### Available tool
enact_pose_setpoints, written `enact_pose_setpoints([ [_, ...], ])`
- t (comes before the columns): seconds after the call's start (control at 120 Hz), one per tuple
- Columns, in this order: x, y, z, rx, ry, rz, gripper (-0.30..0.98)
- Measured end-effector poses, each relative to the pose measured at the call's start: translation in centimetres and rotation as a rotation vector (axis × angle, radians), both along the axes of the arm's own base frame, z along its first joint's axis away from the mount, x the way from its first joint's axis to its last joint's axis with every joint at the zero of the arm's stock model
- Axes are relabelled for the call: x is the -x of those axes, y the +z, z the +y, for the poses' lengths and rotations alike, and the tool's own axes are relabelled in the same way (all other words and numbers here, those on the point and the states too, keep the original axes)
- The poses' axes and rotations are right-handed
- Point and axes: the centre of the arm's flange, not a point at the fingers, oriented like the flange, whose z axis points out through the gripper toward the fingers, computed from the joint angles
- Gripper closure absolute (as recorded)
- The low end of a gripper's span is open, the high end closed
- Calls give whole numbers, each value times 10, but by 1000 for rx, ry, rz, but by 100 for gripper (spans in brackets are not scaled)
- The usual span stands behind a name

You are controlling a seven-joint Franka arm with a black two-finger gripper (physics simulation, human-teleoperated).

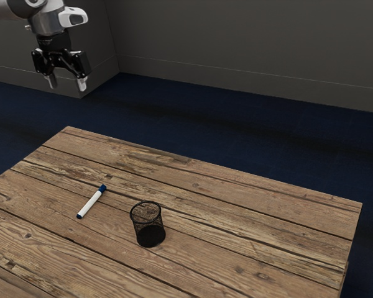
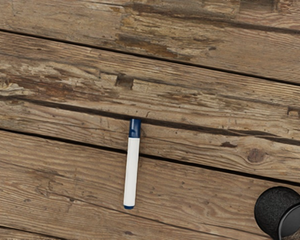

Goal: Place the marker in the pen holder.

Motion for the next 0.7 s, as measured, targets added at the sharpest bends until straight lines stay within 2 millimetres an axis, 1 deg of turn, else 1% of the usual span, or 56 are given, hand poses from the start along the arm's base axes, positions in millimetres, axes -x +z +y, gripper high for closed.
enact_pose_setpoints([
  [0.125, 0, -1, 4, 7, 3, 2, 2],
  [0.142, -1, 0, 3, 7, 1, 0, 2],
  [0.167, -3, 7, -1, 1, -8, -18, 2],
  [0.2, -12, 4, -6, -2, -21, -22, 2],
  [0.242, -27, -16, -8, -2, -30, -7, 2],
  [0.292, -47, -50, -8, -1, -39, 22, 2],
  [0.358, -73, -104, -15, -30, -65, 82, 2],
  [0.392, -82, -133, -11, -41, -65, 117, 2],
  [0.433, -90, -170, -1, -45, -58, 163, 2],
  [0.483, -95, -207, 10, -33, -46, 206, 2],
  [0.558, -93, -242, 26, -11, -27, 244, 2],
  [0.633, -88, -266, 31, 3, -37, 264, 2],
  [0.7, -76, -286, 25, 11, -73, 283, 2],
])
